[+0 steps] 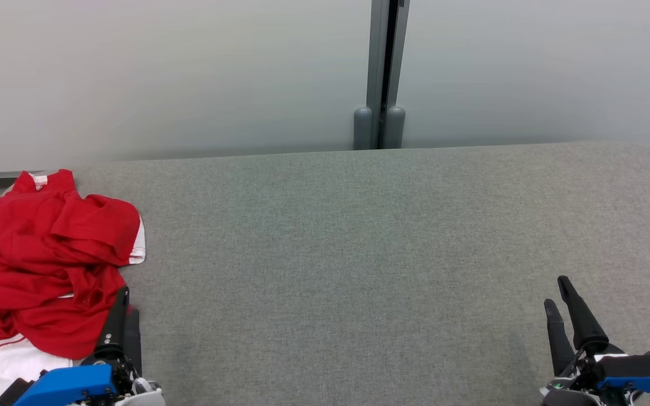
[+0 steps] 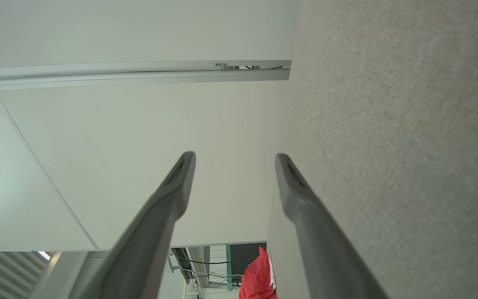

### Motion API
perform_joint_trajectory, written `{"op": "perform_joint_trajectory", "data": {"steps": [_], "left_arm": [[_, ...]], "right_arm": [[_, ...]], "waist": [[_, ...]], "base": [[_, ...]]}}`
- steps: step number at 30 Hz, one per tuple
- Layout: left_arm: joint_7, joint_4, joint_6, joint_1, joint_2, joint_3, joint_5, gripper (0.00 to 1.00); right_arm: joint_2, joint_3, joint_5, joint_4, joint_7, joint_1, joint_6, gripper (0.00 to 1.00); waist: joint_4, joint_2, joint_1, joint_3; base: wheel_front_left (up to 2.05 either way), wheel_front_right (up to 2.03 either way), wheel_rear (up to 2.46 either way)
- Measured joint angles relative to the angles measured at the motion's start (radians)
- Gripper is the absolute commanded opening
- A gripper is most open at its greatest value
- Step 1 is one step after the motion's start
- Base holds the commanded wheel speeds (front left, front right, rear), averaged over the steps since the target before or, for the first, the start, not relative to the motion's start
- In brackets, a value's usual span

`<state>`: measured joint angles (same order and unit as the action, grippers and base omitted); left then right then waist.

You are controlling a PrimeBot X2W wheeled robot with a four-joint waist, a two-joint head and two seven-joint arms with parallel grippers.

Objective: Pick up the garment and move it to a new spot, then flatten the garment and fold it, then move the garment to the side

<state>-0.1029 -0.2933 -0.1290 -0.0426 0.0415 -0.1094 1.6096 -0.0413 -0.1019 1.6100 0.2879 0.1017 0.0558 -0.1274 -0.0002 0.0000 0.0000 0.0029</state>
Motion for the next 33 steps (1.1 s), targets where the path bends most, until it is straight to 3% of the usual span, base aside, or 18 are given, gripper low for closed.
{"op": "perform_joint_trajectory", "data": {"steps": [5, 20, 33], "left_arm": [[0.025, 0.008, 0.009, 0.000, 0.001, 0.026, -0.046, 1.00], [0.091, 0.025, 0.068, 0.000, 0.037, 0.127, -0.340, 1.00], [0.141, 0.030, 0.105, 0.000, 0.057, 0.190, -0.532, 1.00]], "right_arm": [[0.000, 0.012, -0.052, -0.006, -0.025, 0.000, 0.000, 1.00], [0.000, 0.031, -0.397, -0.034, -0.092, -0.004, 0.000, 1.00], [-0.001, 0.047, -0.620, -0.047, -0.140, -0.018, 0.000, 1.00]], "waist": [[0.000, 0.0000, 0.0000, 0.000], [0.001, 0.0000, 0.0000, -0.004], [0.000, 0.0000, 0.0001, -0.007]], "base": [[0.00, 0.00, 0.00], [0.00, 0.00, 0.00], [0.00, 0.00, 0.00]]}}
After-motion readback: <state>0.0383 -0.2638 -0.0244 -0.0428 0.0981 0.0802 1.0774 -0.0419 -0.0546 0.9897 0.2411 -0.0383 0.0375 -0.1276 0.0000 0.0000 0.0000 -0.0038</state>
